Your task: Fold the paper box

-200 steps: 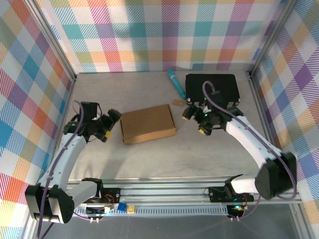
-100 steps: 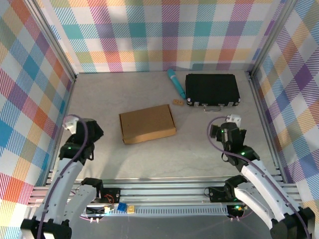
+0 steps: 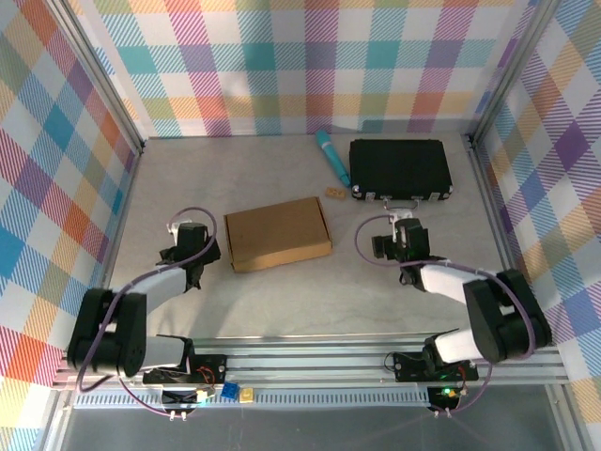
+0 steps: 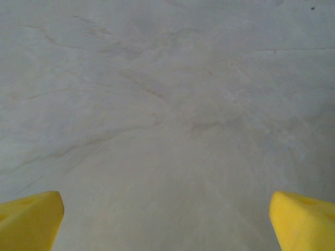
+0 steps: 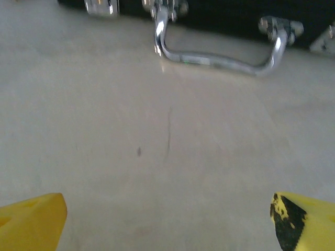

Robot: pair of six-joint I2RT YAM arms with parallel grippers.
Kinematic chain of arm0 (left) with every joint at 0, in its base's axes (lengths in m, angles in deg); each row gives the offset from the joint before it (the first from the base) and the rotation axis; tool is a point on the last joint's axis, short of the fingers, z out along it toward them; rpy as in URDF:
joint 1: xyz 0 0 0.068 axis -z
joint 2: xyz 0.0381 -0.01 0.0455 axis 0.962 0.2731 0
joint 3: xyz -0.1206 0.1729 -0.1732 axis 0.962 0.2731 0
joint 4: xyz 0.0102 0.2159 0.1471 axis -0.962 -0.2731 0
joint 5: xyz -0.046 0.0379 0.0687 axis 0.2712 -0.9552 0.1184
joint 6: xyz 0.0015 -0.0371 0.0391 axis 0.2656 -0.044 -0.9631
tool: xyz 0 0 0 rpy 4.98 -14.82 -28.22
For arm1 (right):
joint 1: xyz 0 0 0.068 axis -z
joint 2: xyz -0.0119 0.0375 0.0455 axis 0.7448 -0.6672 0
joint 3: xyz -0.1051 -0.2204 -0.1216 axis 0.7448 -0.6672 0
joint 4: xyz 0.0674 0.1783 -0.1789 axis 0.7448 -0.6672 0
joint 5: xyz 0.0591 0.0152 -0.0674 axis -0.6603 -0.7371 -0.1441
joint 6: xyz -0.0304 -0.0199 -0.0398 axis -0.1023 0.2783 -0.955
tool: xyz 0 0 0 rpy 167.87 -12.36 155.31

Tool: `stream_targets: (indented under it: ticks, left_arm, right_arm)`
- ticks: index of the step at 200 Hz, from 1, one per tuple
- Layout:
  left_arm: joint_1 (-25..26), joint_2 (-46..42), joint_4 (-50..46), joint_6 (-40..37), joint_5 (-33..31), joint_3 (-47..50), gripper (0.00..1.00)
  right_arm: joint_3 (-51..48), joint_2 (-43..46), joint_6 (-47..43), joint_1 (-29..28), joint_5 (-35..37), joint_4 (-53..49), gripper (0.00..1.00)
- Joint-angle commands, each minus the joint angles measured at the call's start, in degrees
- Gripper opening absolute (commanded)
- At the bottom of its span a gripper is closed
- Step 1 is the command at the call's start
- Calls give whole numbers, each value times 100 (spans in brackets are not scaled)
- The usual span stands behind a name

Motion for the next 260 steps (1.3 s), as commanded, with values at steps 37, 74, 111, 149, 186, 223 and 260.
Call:
stream_targets:
  ticks: [37, 74, 111, 149, 186, 223, 260]
  left_arm:
    - [-107, 637, 2357, -936, 492, -231, 100]
    - [-114, 814, 4285, -1030, 468, 658, 100]
    - [-96, 1272, 4076, -1131, 644, 367, 100]
    - [-96, 1315, 4253, -1138, 623, 411, 100]
    - [-97, 1323, 4277, -1137, 621, 417, 100]
    - [-97, 1316, 4284, -1142, 617, 415, 100]
    - [-96, 1315, 4284, -1144, 625, 425, 100]
  right_arm:
    - [375, -77, -38, 592, -1226, 632, 99]
    - [-241, 440, 88, 812, -1615, 1278, 99]
    - [-29, 185, -261, 878, -1900, 1161, 99]
    - [-25, -346, -203, 1358, -2239, 1956, 99]
    - [-431, -650, 67, 1617, -2300, 2936, 99]
    - [-330, -667, 110, 1605, -2133, 2745, 99]
    - [-346, -666, 109, 1604, -2142, 2771, 99]
